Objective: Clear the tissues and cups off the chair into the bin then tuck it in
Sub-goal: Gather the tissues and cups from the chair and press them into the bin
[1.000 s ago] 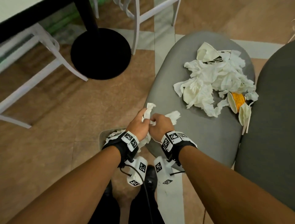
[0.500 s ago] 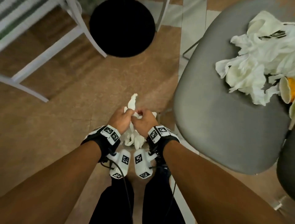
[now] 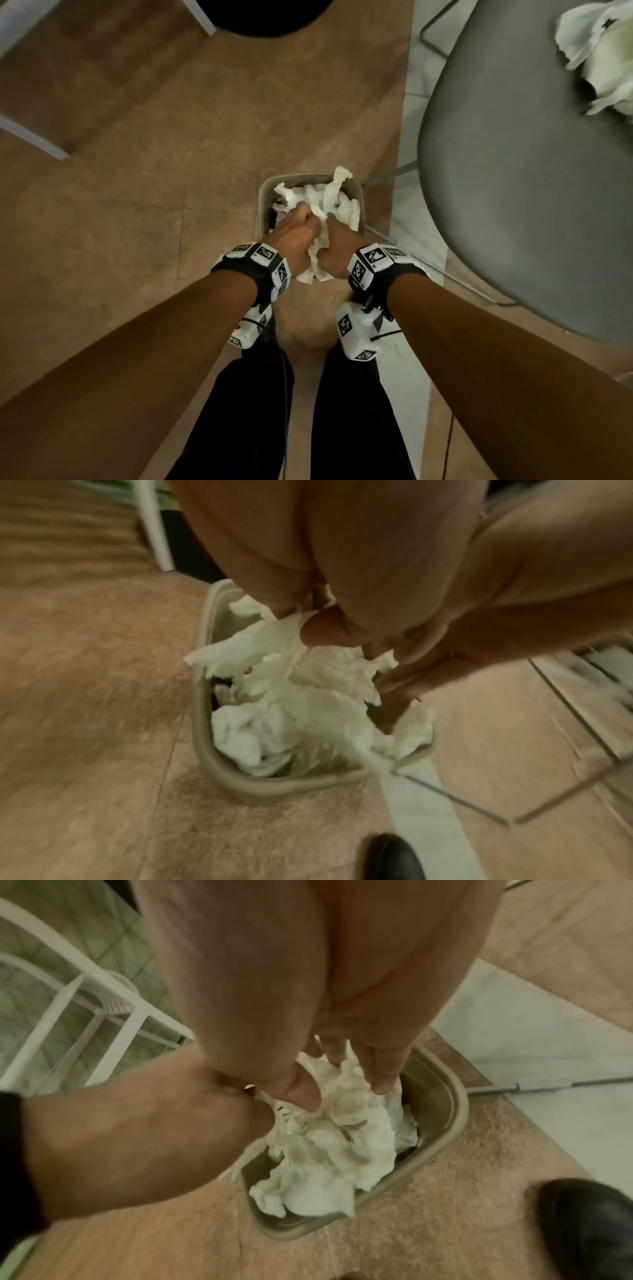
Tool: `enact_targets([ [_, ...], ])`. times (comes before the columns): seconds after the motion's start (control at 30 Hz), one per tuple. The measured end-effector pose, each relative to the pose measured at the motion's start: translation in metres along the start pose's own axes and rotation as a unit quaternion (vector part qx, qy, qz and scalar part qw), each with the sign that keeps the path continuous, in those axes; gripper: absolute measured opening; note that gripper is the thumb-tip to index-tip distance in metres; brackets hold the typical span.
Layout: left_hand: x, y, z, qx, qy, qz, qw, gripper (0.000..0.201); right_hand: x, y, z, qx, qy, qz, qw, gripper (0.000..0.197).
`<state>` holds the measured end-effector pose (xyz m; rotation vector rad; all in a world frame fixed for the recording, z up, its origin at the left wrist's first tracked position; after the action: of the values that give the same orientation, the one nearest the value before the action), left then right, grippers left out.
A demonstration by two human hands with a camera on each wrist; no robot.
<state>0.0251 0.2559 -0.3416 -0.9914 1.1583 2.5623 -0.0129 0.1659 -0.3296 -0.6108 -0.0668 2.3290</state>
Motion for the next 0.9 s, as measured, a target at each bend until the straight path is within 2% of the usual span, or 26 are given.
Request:
enact_targets([
  [0.03,0.008,-0.001,-0.004,0.017,-0.044,-0.068,0.997,0.054,-0.001,0.001,-0.002,-0.002,0.013,0.025,1.000,0.078],
  [0.1,0.023,-0.010,-0.006,0.007,-0.128,-0.157,0.979,0.071,-0.003,0.004,-0.004,-0.009,0.030,0.052,0.998,0.075],
  [0.2,0.030,-0.020,-0.006,-0.044,-0.202,-0.184,0.961,0.074,-0.015,0.006,0.000,-0.021,0.044,0.064,0.997,0.061],
  [0.27,0.023,-0.016,-0.005,-0.059,-0.225,-0.163,0.959,0.068,-0.022,0.009,0.005,-0.022,0.044,0.053,0.997,0.054],
  [0.37,-0.011,0.006,-0.001,-0.065,-0.176,-0.070,0.980,0.062,-0.031,0.007,0.019,-0.021,0.039,0.033,0.998,0.050],
  [0.43,-0.035,0.025,0.006,-0.063,-0.152,-0.049,0.985,0.062,-0.038,-0.001,0.032,-0.034,0.049,0.022,0.998,0.045],
  [0.57,-0.085,0.072,0.010,-0.063,-0.144,-0.104,0.982,0.047,-0.060,-0.021,0.063,-0.051,0.058,-0.004,0.997,0.037],
  [0.7,-0.127,0.112,0.004,-0.071,-0.130,-0.132,0.980,0.030,-0.103,-0.020,0.093,-0.054,0.072,-0.071,0.993,0.036],
  [0.73,-0.140,0.123,0.000,-0.073,-0.110,-0.140,0.981,0.022,-0.117,-0.017,0.101,-0.061,0.078,-0.103,0.990,0.036],
  [0.8,-0.165,0.148,-0.013,-0.080,-0.057,-0.150,0.984,0.022,-0.146,-0.008,0.117,-0.081,0.086,-0.194,0.974,0.034],
  [0.9,-0.190,0.185,-0.040,-0.067,0.015,-0.138,0.988,0.017,-0.197,0.029,0.135,-0.086,0.144,-0.322,0.932,0.023],
])
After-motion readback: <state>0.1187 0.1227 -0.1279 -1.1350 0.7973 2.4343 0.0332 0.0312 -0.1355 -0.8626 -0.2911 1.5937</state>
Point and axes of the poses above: each hand's wrist, its own z-axis away from the middle knuckle, its own x-axis out of the palm, y = z × x, the point moved 7 cm from there along -z, towards the middle knuckle, and after that the axes turned 8 degrees about x, right-handed, at the moved point
